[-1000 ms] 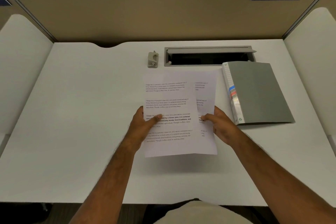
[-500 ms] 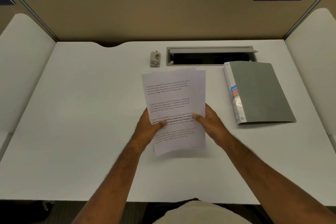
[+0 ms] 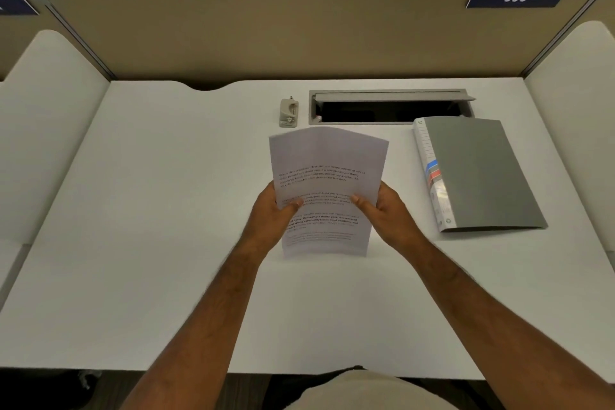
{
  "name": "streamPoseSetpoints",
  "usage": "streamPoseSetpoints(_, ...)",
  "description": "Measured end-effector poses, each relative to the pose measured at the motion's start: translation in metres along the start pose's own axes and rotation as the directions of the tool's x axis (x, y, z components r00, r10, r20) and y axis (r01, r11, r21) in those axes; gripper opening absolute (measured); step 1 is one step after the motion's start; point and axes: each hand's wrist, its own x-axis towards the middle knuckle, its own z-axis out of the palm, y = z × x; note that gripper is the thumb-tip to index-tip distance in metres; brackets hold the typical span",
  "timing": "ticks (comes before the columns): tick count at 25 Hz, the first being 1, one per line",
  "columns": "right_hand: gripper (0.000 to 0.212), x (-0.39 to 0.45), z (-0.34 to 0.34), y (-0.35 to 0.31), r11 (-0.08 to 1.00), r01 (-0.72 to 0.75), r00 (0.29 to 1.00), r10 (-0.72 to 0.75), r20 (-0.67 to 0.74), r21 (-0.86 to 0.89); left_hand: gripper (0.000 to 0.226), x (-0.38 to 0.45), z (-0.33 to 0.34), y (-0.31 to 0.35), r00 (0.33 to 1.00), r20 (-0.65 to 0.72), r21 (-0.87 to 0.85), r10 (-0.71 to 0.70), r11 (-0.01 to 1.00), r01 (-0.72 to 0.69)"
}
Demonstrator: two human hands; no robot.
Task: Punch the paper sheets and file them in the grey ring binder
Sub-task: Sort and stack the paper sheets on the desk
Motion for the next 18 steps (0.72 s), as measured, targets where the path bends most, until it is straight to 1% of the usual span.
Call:
streamPoseSetpoints(3, 0.029, -0.001, 0.001, -0.003, 1.000, 0.015, 0.999, -0.015, -0.040, -0.003, 0.032, 0.001, 0.001, 0.002, 0.999, -0.026, -0.003, 0.018, 1.000, -0.018)
streamPoseSetpoints(6, 0.022, 0.001, -0.003, -0.015, 0.999, 0.046, 0.994, -0.045, -0.101, 0.006, 0.030, 0.003, -0.001, 0.013, 0.996, -0.050, -0.003, 0.077, 0.997, -0.077)
streamPoseSetpoints(9, 0.022, 0.002, -0.005, -0.022, 0.996, 0.087, 0.985, -0.081, -0.153, 0.036, 0.029, 0.006, -0.004, 0.020, 0.989, -0.059, 0.010, 0.139, 0.990, -0.138)
streamPoseSetpoints(11, 0.025, 0.003, -0.005, -0.019, 0.996, 0.081, 0.985, -0.073, -0.154, 0.044, 0.031, 0.008, -0.003, 0.018, 0.992, -0.047, 0.024, 0.120, 0.993, -0.119)
streamPoseSetpoints(15, 0.043, 0.003, -0.004, 0.002, 1.000, -0.012, 0.994, 0.014, -0.111, 0.020, 0.042, 0.006, 0.000, 0.000, 0.999, 0.018, 0.071, 0.033, 0.997, -0.034)
streamPoseSetpoints(18, 0.037, 0.006, -0.005, 0.006, 1.000, -0.028, 0.994, 0.026, -0.106, -0.015, 0.037, 0.006, 0.002, -0.004, 1.000, 0.021, 0.092, 0.020, 0.996, -0.022)
